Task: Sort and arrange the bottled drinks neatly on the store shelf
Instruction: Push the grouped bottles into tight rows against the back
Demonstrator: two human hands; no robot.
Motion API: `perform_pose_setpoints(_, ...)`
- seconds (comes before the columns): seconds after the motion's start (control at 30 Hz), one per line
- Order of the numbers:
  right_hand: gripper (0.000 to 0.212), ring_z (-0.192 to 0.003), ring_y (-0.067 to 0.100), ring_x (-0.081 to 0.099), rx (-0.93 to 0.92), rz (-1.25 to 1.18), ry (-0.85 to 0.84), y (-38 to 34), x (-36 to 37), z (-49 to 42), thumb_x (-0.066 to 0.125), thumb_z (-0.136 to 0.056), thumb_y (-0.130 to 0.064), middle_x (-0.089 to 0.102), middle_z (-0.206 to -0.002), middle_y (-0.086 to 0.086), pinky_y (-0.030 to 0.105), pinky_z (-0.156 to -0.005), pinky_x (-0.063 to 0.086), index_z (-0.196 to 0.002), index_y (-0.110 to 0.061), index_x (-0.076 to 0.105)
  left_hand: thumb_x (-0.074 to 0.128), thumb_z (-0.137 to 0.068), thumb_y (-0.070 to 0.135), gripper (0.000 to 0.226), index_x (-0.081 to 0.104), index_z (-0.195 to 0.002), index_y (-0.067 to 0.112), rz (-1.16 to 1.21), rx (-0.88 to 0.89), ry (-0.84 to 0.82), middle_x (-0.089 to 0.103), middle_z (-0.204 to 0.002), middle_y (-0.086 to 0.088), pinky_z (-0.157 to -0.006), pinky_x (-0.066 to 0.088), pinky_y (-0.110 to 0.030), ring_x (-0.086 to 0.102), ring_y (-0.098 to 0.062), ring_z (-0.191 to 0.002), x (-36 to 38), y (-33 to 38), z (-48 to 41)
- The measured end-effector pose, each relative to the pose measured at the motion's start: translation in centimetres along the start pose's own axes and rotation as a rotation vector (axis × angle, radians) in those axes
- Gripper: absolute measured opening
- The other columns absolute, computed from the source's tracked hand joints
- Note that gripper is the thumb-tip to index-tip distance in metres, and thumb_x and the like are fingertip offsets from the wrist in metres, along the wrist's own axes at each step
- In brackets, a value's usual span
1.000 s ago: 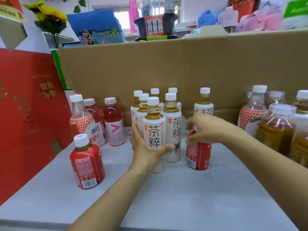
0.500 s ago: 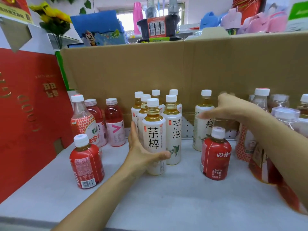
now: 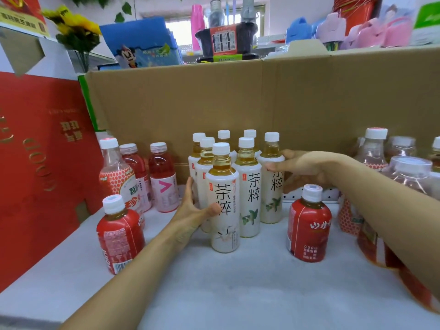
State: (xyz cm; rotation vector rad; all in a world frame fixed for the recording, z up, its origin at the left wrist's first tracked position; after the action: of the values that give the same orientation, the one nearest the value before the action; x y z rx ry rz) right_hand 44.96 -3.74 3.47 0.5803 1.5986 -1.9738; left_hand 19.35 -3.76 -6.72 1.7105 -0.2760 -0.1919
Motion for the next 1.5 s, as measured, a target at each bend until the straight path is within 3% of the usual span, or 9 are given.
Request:
perform_pose_setpoints(0.23,0.111,-0.106,0.024,0.067,-0.048,0.078,-0.024,0.5,1.2,1.8,0.068,-0.041,-0.083,0.063,-0.126,0.003,0.054,-0.101,0.048,-0.135,-0.030,0.045,0.094,-0.027,0.063,0.145,0.015,-0.149,0.055,-0.050,-0.013,0.006,0.045,-0.148,0.009,-0.109,0.041,-0.057,0.046,-0.021,-0.135,0.9,0.5,1.0)
perform_pose_setpoints(0.43,0.064,-0.098,0.015,0.063,-0.140,0.065,0.219,0.7,2.0,4.2,0.061,-0.085,-0.058,0.065,-0.107,-0.003,0.041,-0.088,0.049,-0.136,-0.021,0.052,0.081,-0.066,0.059,0.118,0.007,-0.156,0.041,-0.209,0.009,0.082,0.029,-0.154,0.019,-0.108,0.032,-0.033,0.033,-0.004,-0.134,2.4,1.9,3.4)
perform_pose_setpoints(0.57,0.060,-0.098,0.014,0.062,-0.244,-0.175,0.482,3.9,3.6,6.1,0.066,-0.083,-0.055,0.062,-0.114,-0.005,0.036,-0.083,0.050,-0.132,-0.023,0.053,0.076,-0.082,0.043,0.101,0.007,-0.156,0.038,-0.602,0.168,0.240,0.020,-0.160,0.017,-0.116,0.026,-0.037,0.025,-0.008,-0.143,2.2,2.1,7.0)
perform_pose_setpoints(0.87,0.047,-0.090,0.008,0.059,-0.266,-0.298,0.531,5.9,7.6,8.0,0.082,-0.077,-0.029,0.062,-0.101,-0.006,0.028,-0.069,0.045,-0.114,-0.022,0.053,0.072,-0.089,0.034,0.063,0.045,-0.144,0.021,-0.939,0.386,0.191,0.049,-0.144,0.004,-0.106,0.027,-0.017,0.041,-0.009,-0.132,-0.8,2.2,8.9)
perform_pose_setpoints(0.97,0.052,-0.094,0.006,0.059,-0.300,-0.276,0.493,5.3,9.4,9.3,0.083,-0.075,-0.030,0.061,-0.105,-0.010,0.030,-0.075,0.047,-0.117,-0.026,0.052,0.072,-0.089,0.027,0.044,0.061,-0.130,0.018,-0.948,0.518,0.216,0.067,-0.121,0.003,-0.100,0.049,-0.034,0.061,-0.012,-0.109,-1.3,2.2,10.1)
perform_pose_setpoints(1.03,0.055,-0.095,0.006,0.059,-0.331,-0.278,0.459,4.8,10.7,10.1,0.083,-0.074,-0.030,0.061,-0.107,-0.011,0.029,-0.076,0.048,-0.119,-0.028,0.051,0.071,-0.088,0.026,0.030,0.070,-0.116,0.017,-0.975,0.668,0.298,0.073,-0.101,0.003,-0.082,0.056,-0.045,0.066,-0.015,-0.089,-2.5,2.4,11.1)
perform_pose_setpoints(1.13,0.061,-0.095,0.005,0.060,-0.364,-0.284,0.407,4.2,12.4,11.2,0.085,-0.071,-0.025,0.061,-0.108,-0.011,0.023,-0.072,0.047,-0.121,-0.029,0.049,0.073,-0.084,0.024,0.036,0.067,-0.117,0.012,-1.061,0.770,0.593,0.066,-0.111,-0.007,-0.093,0.042,-0.033,0.057,-0.026,-0.102,-5.5,3.0,12.6)
perform_pose_setpoints(1.3,0.084,-0.095,0.006,0.065,-0.318,-0.331,0.306,4.3,14.9,11.5,0.089,-0.064,-0.017,0.061,-0.114,-0.008,0.022,-0.073,0.050,-0.132,-0.030,0.041,0.090,-0.067,0.028,0.101,0.029,-0.147,0.018,-0.682,0.288,0.721,0.038,-0.141,-0.009,-0.109,0.039,-0.041,0.042,-0.024,-0.128,-10.3,2.5,11.7)
perform_pose_setpoints(1.5,0.078,-0.101,0.003,0.061,-0.250,-0.323,0.283,4.7,16.9,11.9,0.087,-0.068,-0.022,0.061,-0.112,-0.012,0.024,-0.080,0.051,-0.131,-0.030,0.040,0.090,-0.069,0.023,0.096,0.029,-0.143,0.024,-0.525,0.004,0.520,0.051,-0.136,-0.002,-0.103,0.045,-0.045,0.055,-0.023,-0.118,-11.1,0.9,10.8)
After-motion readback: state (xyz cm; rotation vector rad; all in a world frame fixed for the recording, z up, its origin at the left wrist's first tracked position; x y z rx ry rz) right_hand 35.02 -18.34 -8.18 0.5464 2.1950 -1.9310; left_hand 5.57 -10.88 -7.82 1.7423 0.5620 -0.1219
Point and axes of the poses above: each hand's wrist, its own z-axis away from the middle knuckle, its own x-axis out of the palm, y = z × x, the point moved 3 cm from there along -z, towards the middle knuckle
